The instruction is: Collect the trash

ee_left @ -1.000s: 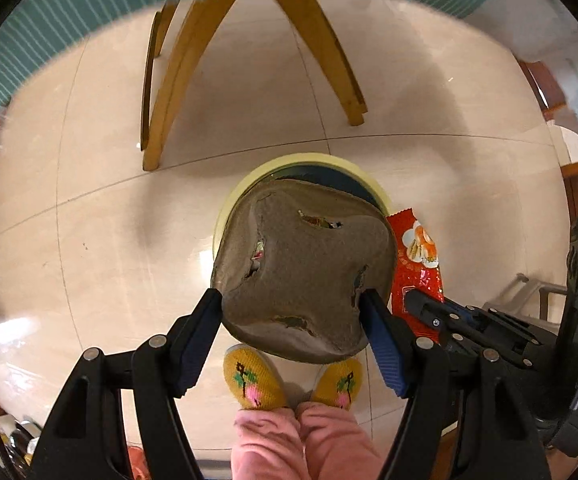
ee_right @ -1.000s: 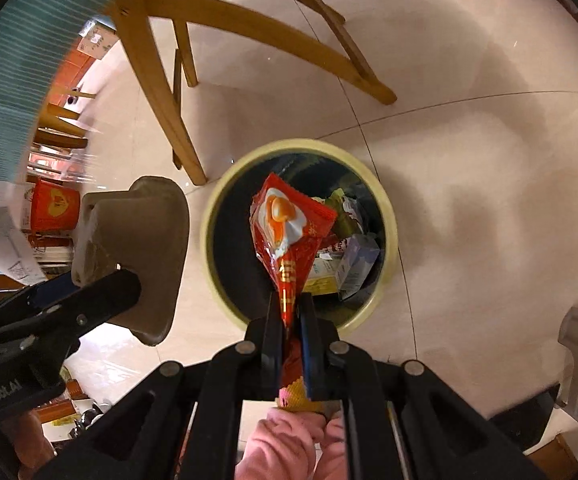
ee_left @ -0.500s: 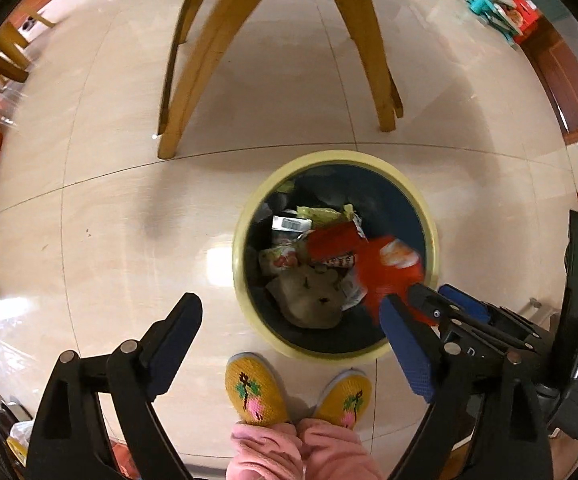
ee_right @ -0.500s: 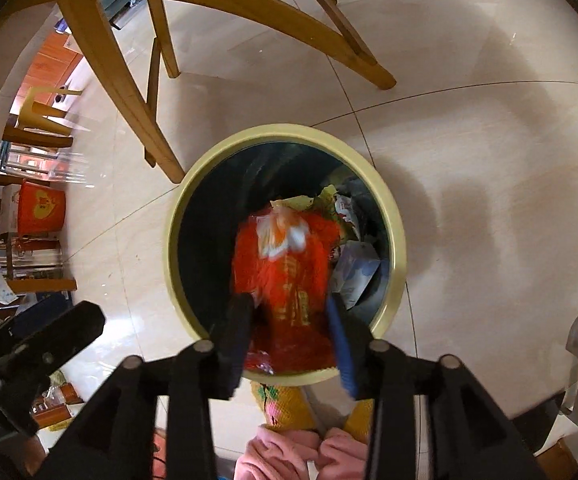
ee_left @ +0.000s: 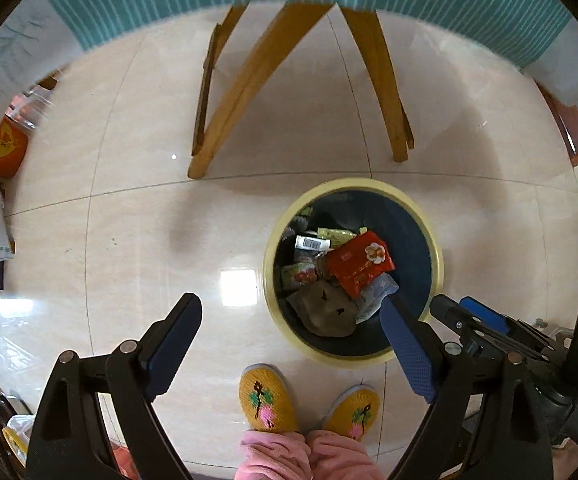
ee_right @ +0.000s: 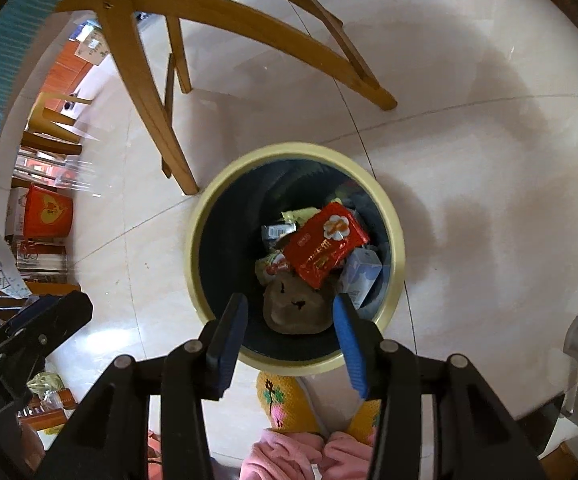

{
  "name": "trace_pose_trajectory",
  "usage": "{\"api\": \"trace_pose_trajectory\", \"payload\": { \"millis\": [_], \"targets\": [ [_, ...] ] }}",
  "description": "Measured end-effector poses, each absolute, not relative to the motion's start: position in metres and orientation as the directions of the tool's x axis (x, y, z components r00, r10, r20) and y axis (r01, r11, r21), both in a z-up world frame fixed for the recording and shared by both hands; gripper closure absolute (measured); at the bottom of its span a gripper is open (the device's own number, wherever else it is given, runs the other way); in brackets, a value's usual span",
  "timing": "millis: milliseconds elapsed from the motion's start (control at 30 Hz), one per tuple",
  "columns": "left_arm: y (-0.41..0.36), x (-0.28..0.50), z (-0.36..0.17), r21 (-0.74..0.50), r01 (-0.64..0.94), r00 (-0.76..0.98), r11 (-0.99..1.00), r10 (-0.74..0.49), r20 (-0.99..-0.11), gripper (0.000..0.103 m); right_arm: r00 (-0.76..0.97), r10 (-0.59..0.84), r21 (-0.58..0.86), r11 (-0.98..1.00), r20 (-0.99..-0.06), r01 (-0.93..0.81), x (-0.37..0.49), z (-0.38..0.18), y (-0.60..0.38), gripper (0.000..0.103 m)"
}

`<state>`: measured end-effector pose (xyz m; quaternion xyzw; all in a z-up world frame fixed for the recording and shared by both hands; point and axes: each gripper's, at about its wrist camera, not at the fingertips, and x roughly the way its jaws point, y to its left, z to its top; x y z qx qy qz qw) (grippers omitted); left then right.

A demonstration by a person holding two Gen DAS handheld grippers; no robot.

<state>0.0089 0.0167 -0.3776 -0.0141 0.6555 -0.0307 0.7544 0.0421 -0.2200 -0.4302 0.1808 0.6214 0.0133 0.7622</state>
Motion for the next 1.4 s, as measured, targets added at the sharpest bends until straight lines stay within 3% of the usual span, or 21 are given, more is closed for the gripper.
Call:
{"api": "trace_pose_trajectory", "payload": {
  "millis": [333,1000,1400],
  "targets": [
    [0.024,0.006,-0.314,-0.072,0.004,0.195,0.997,-0.071,-0.978,0.013,0.308,0.219,0.272,0.952,-0.926,0.138,0.031,-0.357,-0.204,0.058],
    [0.036,0.013,-0.083,-0.073,0.007,0.32,0.997,-0.071,-0.945,0.014,0.452,0.206,0.26,0.964,-0.868,0.061,0.013,-0.124,-0.188,0.058],
    [0.029,0.021,0.009,-0.059,0.046,0.429,0.997,-0.073,-0.9,0.014,0.54,0.183,0.239,0.97,-0.822,0.035,0.019,-0.022,-0.194,0.058]
  ]
}}
